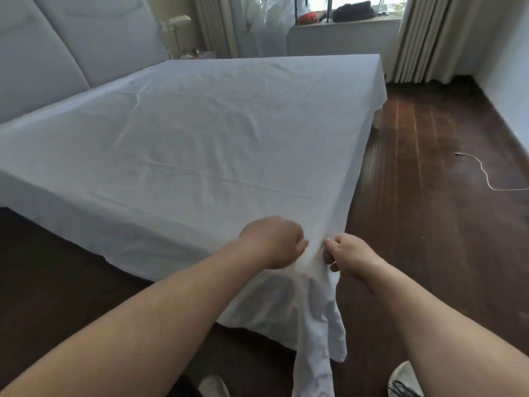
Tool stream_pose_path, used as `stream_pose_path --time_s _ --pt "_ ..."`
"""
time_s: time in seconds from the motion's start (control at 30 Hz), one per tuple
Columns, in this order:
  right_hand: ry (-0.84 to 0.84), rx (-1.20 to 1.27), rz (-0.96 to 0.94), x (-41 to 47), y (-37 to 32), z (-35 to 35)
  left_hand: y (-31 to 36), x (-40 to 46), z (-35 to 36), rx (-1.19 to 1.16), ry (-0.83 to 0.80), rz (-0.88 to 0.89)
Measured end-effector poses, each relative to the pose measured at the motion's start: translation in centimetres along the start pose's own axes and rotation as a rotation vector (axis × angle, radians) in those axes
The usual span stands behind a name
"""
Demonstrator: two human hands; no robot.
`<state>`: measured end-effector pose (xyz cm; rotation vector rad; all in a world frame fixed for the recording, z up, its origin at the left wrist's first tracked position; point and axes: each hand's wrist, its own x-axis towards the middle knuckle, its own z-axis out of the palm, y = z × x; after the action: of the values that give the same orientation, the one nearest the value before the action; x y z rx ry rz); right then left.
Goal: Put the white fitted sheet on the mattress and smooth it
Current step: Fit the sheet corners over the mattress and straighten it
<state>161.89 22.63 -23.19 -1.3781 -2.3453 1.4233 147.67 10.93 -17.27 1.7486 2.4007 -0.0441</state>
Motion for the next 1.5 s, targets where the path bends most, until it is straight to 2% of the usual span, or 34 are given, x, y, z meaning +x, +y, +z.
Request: stream_pose_path --time_s 0.1,0.23,0.33,0.43,0.5,0.6,0.7,0.8,0.9,1.03,1.1,1.23,1.4,1.5 --pt "0.044 0.067 -0.033 0.1 -0.1 0.0 0.1 3.3 0.3 -0.111 0.084 -0.073" --pt "-0.043 -0.097 -0.109 0.9 0.3 1.9 0.8 5.4 3.4 -0.183 -0.065 -0.190" --pt "-0.077 -0.035 -0.104 1.4 0.6 1.2 1.2 5.6 5.2 -0.128 -0.116 -0.188" --pt "-0.179 0.080 -0.088 1.1 0.6 0.1 0.9 5.7 3.7 -0.109 -0.173 -0.142" --pt "-0.178 0.036 -0.085 1.1 0.5 0.1 0.1 5.9 2.2 -0.096 -0.138 -0.109" --pt "0.025 -0.140 -0.081 0.7 -0.6 0.3 -2.1 5.4 2.5 -0.110 0.028 -0.218" --pt "0.332 -0.204 -0.177 -0.4 -2.5 0.8 -3.8 2.9 5.1 -0.091 -0.058 -0.332" --pt "0.425 -0.270 -0.374 -1.4 -4.7 2.2 -4.0 0.0 6.1 -0.083 -0.108 -0.276" --pt "0.297 -0.396 -0.512 -2.3 -6.6 4.9 -4.3 -3.3 5.6 -0.101 -0.155 -0.229" --pt "0.065 -0.689 -0.553 -4.0 -6.7 8.9 -6.5 -8.3 4.7 -0.030 -0.217 -0.187" --pt "0.072 -0.786 -0.575 -5.4 -7.1 10.1 -8.6 -10.8 3.6 0.003 -0.155 -0.227" --pt "0.123 -0.568 -0.569 -7.1 -9.5 10.6 -13.6 -13.9 1.1 -0.087 -0.065 -0.442" --pt "0.109 -0.578 -0.644 -4.7 -13.7 11.8 -20.4 -13.0 -0.9 -0.108 0.052 -0.483" --pt "0.077 -0.659 -0.637 -0.4 -17.0 12.2 -24.5 -9.5 -0.9 -0.108 0.054 -0.496"
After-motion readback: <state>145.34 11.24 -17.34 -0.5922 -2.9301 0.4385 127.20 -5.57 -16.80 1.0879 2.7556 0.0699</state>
